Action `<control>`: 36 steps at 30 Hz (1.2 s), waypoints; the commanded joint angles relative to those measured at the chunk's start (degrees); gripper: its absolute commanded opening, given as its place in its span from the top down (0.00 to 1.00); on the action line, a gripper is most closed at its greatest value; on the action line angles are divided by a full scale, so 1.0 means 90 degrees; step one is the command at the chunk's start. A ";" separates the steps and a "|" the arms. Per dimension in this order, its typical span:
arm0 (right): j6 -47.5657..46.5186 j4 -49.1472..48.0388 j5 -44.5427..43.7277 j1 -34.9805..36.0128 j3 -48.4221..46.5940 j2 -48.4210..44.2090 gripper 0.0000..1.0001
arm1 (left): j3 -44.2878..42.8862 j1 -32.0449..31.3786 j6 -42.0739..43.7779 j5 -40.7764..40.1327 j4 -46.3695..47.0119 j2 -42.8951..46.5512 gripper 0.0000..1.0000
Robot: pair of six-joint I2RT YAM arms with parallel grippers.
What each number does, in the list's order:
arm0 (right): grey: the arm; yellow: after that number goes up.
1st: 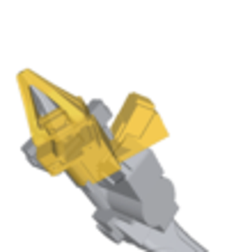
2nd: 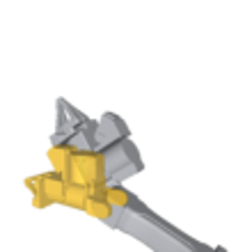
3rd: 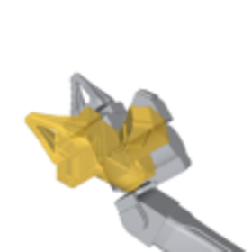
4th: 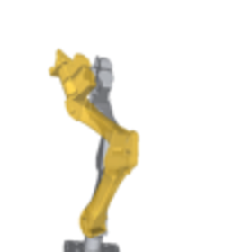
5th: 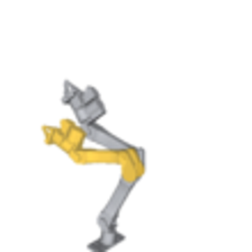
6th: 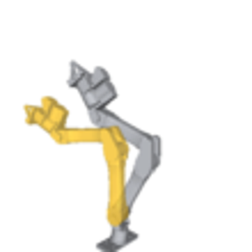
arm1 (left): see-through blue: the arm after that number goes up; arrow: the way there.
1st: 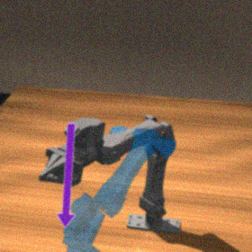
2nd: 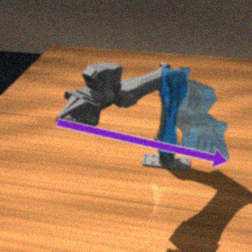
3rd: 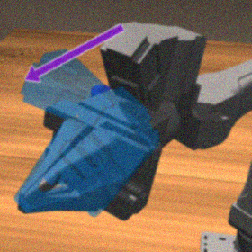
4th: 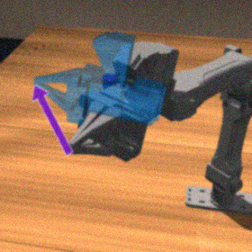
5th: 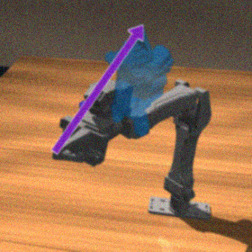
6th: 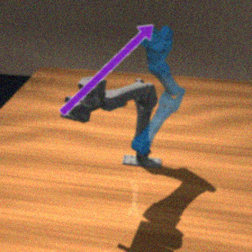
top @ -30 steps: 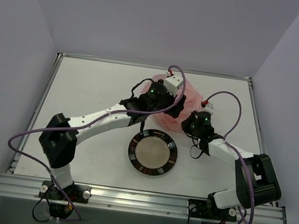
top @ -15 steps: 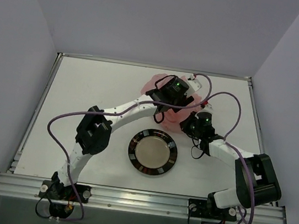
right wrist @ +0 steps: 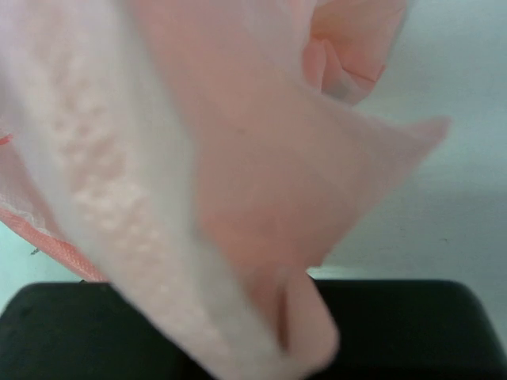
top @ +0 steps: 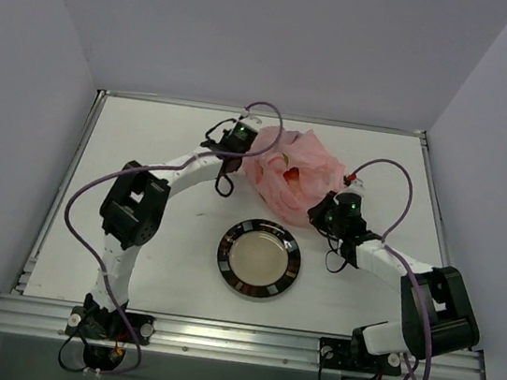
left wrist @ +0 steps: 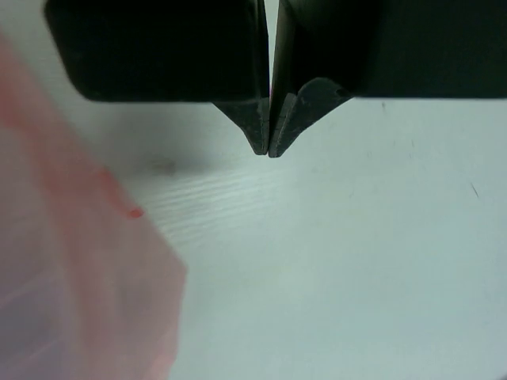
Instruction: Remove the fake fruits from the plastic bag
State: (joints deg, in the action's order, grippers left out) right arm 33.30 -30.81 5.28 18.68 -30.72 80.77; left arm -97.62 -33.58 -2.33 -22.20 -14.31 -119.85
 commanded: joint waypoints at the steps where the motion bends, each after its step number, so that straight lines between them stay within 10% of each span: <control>1: 0.0128 0.0151 -0.0420 -0.0044 0.0034 0.0009 1.00 | 0.1019 0.0390 -0.1331 0.0316 0.0504 0.1029 0.98; 9: -0.0018 0.0093 -0.0401 -0.0005 0.0044 -0.0078 1.00 | 0.3230 -0.0056 -0.1335 0.2261 0.2791 0.2642 0.97; 12: -0.0018 0.0044 -0.0314 -0.0015 0.0064 -0.0127 1.00 | 0.2899 -0.0477 -0.0807 0.2290 0.2538 0.2975 0.72; 18: -0.0057 -0.0044 -0.0079 -0.0015 0.0074 -0.0147 1.00 | 0.1962 -0.0546 -0.0133 0.2865 0.1923 0.2664 0.31; 36: -0.0038 -0.0180 0.0390 -0.0054 0.0083 -0.0127 1.00 | -0.3449 -0.0614 0.1811 0.5543 -0.2795 -0.0764 0.17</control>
State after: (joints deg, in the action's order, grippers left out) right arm 33.34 -31.09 8.01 18.68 -30.41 80.77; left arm -122.83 -38.81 10.44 22.55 -30.57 -127.22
